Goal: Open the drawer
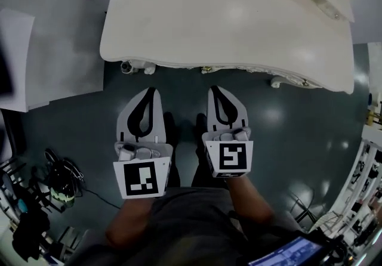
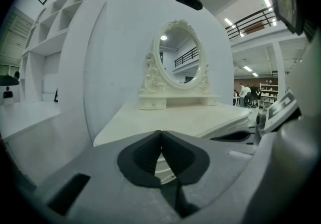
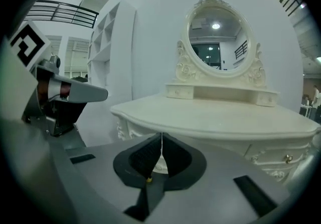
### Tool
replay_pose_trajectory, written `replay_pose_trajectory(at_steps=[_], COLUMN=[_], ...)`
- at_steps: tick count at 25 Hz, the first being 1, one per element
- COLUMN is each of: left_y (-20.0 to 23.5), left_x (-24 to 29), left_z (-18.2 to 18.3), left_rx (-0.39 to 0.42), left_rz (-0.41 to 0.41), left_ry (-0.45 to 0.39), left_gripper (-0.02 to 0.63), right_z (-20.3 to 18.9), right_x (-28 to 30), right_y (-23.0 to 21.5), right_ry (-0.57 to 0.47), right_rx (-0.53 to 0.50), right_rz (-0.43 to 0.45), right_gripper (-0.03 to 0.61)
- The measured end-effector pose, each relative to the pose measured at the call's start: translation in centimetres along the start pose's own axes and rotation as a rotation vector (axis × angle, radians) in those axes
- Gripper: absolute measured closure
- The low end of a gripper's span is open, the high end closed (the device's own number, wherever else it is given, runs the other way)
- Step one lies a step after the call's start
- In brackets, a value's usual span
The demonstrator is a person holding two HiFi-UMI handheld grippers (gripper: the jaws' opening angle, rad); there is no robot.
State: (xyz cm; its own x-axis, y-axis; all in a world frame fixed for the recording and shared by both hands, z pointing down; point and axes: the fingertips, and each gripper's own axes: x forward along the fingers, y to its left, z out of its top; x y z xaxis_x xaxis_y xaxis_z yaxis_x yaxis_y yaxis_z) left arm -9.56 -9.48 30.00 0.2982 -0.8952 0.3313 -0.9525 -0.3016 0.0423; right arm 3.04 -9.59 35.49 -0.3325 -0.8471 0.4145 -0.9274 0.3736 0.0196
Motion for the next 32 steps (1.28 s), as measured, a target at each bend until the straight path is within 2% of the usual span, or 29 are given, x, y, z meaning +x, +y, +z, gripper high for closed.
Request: replay_pose_trajectory(at_steps=[5, 12, 14, 16, 22, 32], left_y=[-0.5, -0.2, 0.2, 0.6, 1.3, 3.9], left_x=[0.9, 1.8, 1.9, 1.9, 1.9, 0.1], left_z=[-2.9, -4.3, -4.7, -5.1, -6.9, -7.7], left_rx=[-0.009, 0.006, 0.010, 0.010, 0.009, 0.010], left_rz=[-0.013, -0.028, -0.023, -0.018, -0.014, 0.014], left_ry=[0.017, 0.024, 0.032, 0.037, 0.067, 0.083], left_gripper=[0.598, 0.598, 0.598, 0.598, 0.598, 0.598], right_z=[-3.9, -5.7, -6.4, -6.9, -8.6, -8.9], right_x=[1.6, 4.0, 4.6, 5.1, 6.4, 7.4], right_y=[-0.3, -1.6, -1.7, -1.9, -2.1, -0.8], right_ry=[0.045, 0.039, 0.042, 0.046, 0.076, 0.077], right_rx=[0.016, 0.032, 0.033, 0.038, 0.056, 0.053], right_rz=[-0.007, -0.029, -0.024, -0.034, -0.065, -0.081], right_gripper=[0.563, 0.557, 0.442, 0.411, 0.408, 0.408])
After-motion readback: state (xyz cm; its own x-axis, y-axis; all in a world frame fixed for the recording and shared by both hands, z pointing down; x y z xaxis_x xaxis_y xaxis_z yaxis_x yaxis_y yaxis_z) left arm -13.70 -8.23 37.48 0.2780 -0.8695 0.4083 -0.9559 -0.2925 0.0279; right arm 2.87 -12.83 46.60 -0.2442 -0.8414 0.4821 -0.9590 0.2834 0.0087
